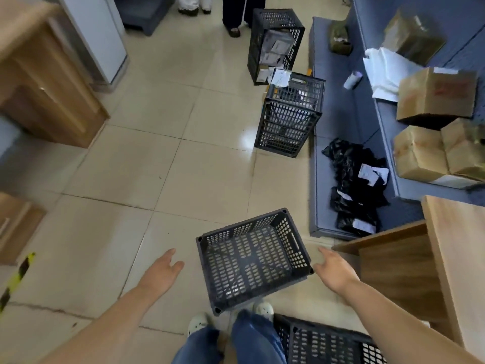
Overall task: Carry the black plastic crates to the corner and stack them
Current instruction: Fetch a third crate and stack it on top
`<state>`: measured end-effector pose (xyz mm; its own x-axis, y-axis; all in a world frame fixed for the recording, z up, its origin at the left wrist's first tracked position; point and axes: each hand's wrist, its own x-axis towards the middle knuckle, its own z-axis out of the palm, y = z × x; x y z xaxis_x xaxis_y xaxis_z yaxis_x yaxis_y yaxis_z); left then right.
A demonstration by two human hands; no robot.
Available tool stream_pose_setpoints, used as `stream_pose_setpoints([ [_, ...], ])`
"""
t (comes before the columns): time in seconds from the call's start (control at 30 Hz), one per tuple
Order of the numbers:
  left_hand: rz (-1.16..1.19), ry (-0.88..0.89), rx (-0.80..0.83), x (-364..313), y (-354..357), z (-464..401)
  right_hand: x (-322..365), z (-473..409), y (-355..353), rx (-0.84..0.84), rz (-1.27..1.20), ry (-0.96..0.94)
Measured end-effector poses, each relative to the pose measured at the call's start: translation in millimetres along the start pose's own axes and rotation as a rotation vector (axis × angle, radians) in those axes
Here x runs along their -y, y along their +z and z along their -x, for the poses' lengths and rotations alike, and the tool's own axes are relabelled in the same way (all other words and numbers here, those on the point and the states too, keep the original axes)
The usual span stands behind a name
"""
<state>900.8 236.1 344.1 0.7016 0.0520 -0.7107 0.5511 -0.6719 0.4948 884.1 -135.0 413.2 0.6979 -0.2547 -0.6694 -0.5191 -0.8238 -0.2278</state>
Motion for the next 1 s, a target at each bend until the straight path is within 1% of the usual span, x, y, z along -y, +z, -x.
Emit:
stream_pose_setpoints([
  [0.1,0.097,-0.131,-0.032,0.4,21.2,-8.3,-17.4,-34.9,-6.6,0.070,0.049,-0.027],
  [0.23,0.363,-0.317,-0.105,-4.7,59.5,-26.3,-40.1,-83.5,-7.3,0.134,0.081,-0.041],
  [0.37,0.613,-0.420,-0.123,-6.9,95.0,-63.6,-61.5,-143.4,7.2,0.184,0.089,-0.015],
  [0.53,0.881,-0.465,-0.146,15.2,131.3,-117.7,-79.2,-220.0,47.2,0.169,0.047,0.058],
  [0.63,1.026,-0.500,-0.152,40.9,154.1,-153.3,-81.1,-259.1,75.5,0.183,-0.065,0.087],
  [0.73,1.145,-0.534,-0.152,66.1,175.0,-186.5,-78.6,-289.7,101.0,0.164,-0.270,0.167],
  [0.87,1.194,-0.575,-0.176,95.6,201.5,-224.5,-80.9,-323.9,128.0,0.166,-0.527,0.282],
  [1.0,1.244,-0.585,-0.194,112.3,219.0,-253.9,-88.2,-353.1,146.3,0.128,-0.715,0.324],
])
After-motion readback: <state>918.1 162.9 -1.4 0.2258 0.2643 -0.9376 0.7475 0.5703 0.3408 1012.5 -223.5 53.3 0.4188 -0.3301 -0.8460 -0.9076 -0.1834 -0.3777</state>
